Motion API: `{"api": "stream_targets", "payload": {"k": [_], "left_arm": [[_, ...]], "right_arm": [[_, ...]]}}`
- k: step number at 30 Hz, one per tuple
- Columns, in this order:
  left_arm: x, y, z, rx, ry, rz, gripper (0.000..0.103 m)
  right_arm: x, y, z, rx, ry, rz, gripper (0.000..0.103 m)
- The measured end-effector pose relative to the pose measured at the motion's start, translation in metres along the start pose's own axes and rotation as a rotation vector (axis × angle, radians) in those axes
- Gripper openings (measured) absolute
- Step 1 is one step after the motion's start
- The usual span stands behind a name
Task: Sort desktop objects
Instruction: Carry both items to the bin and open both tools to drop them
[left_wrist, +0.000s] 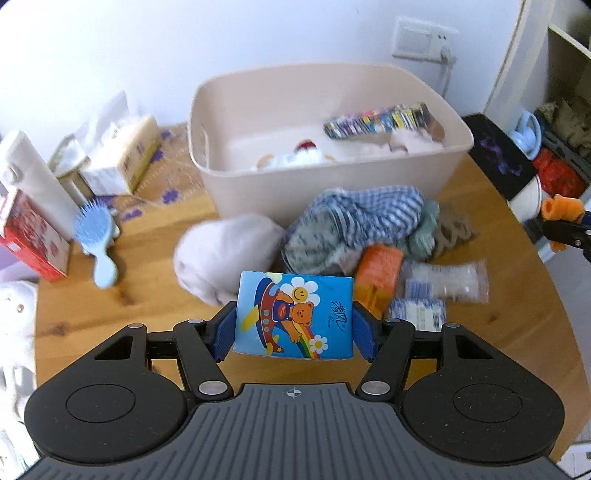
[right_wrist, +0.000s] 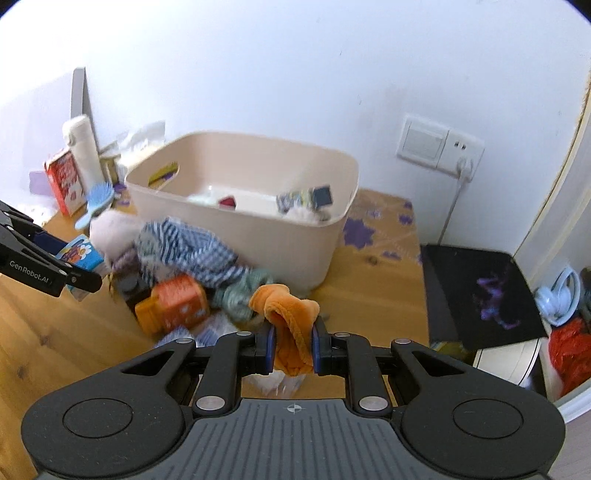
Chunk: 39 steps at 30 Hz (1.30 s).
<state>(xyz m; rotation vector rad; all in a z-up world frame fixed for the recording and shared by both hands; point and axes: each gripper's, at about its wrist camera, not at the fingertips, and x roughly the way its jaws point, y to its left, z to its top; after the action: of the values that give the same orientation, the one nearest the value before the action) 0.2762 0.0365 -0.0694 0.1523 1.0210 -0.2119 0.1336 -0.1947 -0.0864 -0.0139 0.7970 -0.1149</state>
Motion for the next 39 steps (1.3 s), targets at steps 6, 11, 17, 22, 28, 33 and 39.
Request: {"api": "stream_targets", "payload": {"k": [6, 11, 17, 22, 28, 33, 39], "left_arm": [[-0.013, 0.005, 0.025, 0.001, -0.043, 0.02, 0.064], [-0.023, 0.003, 0.045, 0.009, -0.085, 0.024, 0.064], [-0.026, -0.002, 0.068, 0.024, -0.117, 0.028, 0.064], [-0.022, -0.005, 0.087, 0.024, -0.138, 0.033, 0.064], [-0.004, -0.007, 0.105, -0.009, -0.161, 0.06, 0.064], [0.013, -0.012, 0.118, -0.004, -0.156, 0.072, 0.064], [0.041, -0.019, 0.124, 0.0, -0.117, 0.081, 0.064]], "right_arm": [[-0.011, -0.006, 0.021, -0.01, -0.07, -0.006, 0.018], [-0.013, -0.009, 0.037, -0.027, -0.111, -0.009, 0.018], [-0.01, -0.014, 0.057, -0.045, -0.151, -0.017, 0.018], [-0.004, -0.018, 0.074, -0.066, -0.175, -0.023, 0.018], [0.007, -0.024, 0.093, -0.093, -0.211, -0.022, 0.018], [0.024, -0.024, 0.105, -0.133, -0.21, -0.019, 0.018], [0.047, -0.018, 0.114, -0.184, -0.189, 0.004, 0.018]]}}
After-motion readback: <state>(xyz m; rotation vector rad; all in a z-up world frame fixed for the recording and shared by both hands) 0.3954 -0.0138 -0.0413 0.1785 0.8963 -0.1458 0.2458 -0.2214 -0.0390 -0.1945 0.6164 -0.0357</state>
